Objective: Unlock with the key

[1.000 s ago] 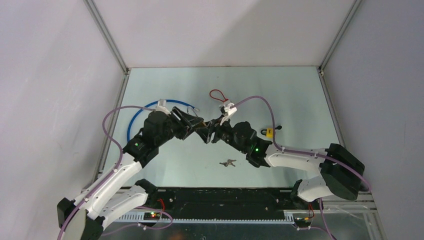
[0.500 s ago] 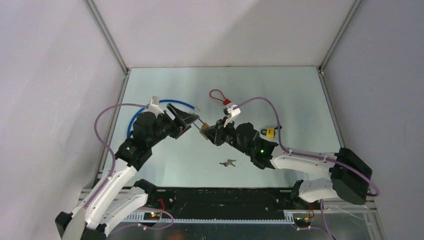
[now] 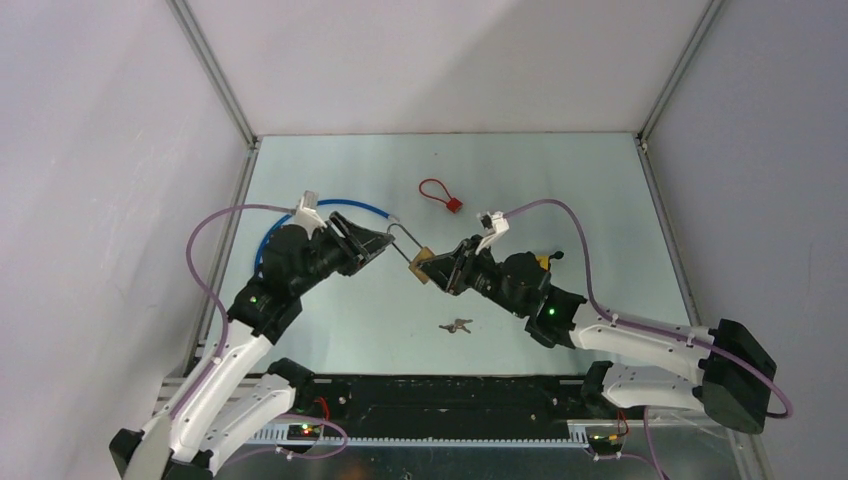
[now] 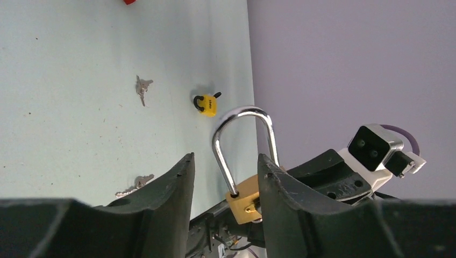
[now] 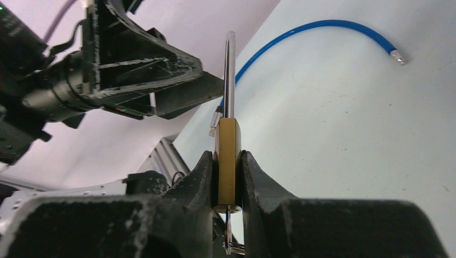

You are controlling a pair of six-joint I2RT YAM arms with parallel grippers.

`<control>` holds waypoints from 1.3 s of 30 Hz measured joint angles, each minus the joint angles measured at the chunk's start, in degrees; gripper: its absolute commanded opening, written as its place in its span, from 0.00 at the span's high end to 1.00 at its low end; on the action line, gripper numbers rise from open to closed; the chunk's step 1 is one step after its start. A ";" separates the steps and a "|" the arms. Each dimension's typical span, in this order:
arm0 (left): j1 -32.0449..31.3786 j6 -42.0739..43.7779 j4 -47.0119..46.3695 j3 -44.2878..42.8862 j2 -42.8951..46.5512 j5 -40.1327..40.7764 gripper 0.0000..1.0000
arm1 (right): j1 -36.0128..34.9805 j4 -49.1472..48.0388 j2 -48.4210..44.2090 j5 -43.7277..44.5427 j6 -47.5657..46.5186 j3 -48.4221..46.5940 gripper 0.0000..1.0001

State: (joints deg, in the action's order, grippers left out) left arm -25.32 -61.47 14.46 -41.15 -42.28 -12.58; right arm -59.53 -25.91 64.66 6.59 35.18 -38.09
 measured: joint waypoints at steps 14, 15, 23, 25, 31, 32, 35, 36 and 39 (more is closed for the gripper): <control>-0.83 -2.69 -6.95 0.15 -6.84 -2.34 0.61 | 6.58 -8.39 0.63 -12.39 11.82 1.75 1.00; -1.01 -2.93 -7.23 0.15 -7.30 -2.51 0.62 | 6.71 -9.25 1.01 -13.03 12.20 1.90 1.00; -1.68 -4.39 -9.05 -0.46 -11.08 -3.32 0.99 | 8.81 -11.23 3.06 -16.13 12.20 3.39 1.00; -1.73 -4.68 -9.14 -0.92 -11.32 -3.30 1.00 | 9.01 -10.38 3.06 -15.69 9.05 3.41 1.00; -1.77 -4.57 -6.16 -3.26 -14.53 -3.48 1.00 | 5.42 -6.86 3.26 -6.25 -7.61 3.41 0.93; -1.75 -4.52 -5.70 -3.54 -15.56 -3.76 1.00 | 4.63 -6.23 3.48 -4.42 -10.12 3.41 0.89; -1.49 -4.44 -3.98 -3.87 -18.67 -3.96 1.00 | 1.66 -4.04 5.57 3.04 -19.04 3.17 0.67; -1.11 -4.35 -3.02 -3.87 -19.65 -4.13 1.00 | 0.52 -3.52 6.71 5.18 -21.49 2.99 0.63; 0.17 -3.15 0.04 -3.87 -21.46 -4.74 1.00 | -2.69 -2.62 9.90 10.01 -26.91 2.60 0.40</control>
State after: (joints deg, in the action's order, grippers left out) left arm -25.15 -64.62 14.50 -45.01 -63.75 -17.32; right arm -62.22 -28.53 74.56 16.60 8.27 -35.48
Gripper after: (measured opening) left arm 0.046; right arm 0.437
